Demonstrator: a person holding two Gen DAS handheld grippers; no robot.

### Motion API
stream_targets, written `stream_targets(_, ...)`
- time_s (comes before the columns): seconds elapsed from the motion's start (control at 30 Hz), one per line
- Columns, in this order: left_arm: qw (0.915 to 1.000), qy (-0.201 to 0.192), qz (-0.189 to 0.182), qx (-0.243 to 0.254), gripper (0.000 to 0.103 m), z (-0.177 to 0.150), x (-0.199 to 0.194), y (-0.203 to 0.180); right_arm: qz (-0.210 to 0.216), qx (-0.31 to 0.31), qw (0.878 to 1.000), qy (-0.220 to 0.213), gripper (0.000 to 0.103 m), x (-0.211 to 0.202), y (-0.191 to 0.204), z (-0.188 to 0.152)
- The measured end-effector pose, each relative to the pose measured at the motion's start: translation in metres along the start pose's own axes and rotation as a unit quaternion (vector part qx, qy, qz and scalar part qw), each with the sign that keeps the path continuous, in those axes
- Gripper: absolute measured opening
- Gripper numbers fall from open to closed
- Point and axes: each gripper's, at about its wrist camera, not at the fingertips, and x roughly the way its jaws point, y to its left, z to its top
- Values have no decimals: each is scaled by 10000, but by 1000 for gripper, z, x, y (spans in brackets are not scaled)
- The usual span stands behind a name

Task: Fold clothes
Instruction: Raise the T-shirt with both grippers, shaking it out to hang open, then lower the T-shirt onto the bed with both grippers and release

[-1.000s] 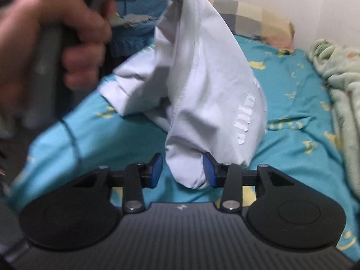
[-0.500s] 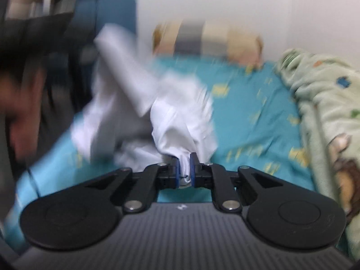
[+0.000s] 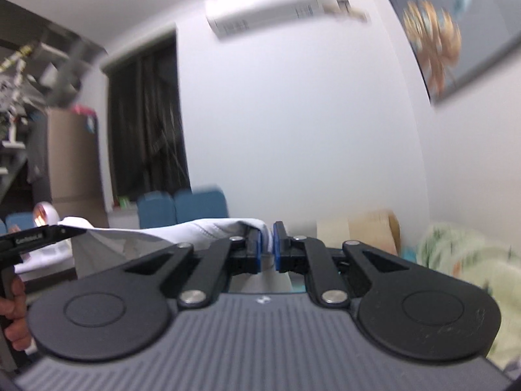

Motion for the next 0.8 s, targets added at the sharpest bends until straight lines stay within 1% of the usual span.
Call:
stream_targets(0.1,9994,-275,-93,194,8,54,-34,-28,93,-164,9989,-434,10,-31,6,52)
stream_targets(0.23,9981,-462,-145,394,8,110,-80,-64,237,-196,9966,-769,10,-74,8,109)
stream_targets(0.3,9976,-517,-180,433,8,131,-99,-80,313,-186,9954,-885,10,-95,7,132)
stream_targets(0.37,9975,-516,-200,433,8,146,-115,-92,377,-146,9950,-910,10,-113,8,149)
stream_targets(0.43,9976,-467,-196,467,8,155,-123,-100,411,-96,9953,-867,10,-121,5,162)
stream_targets(0.47,9977,-441,-193,487,8,159,-126,-103,420,-102,9957,-820,10,-117,3,164)
stream_targets(0.53,9983,-314,-175,462,8,162,-117,-104,424,-132,9967,-686,10,-105,0,166)
stream_targets(0.57,9986,-225,-154,448,8,159,-107,-103,419,-154,9972,-598,10,-97,-3,165)
stream_targets(0.63,9990,-32,-99,444,8,146,-80,-98,370,-85,9986,-362,11,-66,-14,149)
stream_targets(0.73,9983,329,36,476,9,108,-21,-87,294,17,9996,-8,11,-20,-30,125)
stream_targets(0.8,9972,585,128,451,9,74,23,-77,181,41,9995,238,11,18,-40,98)
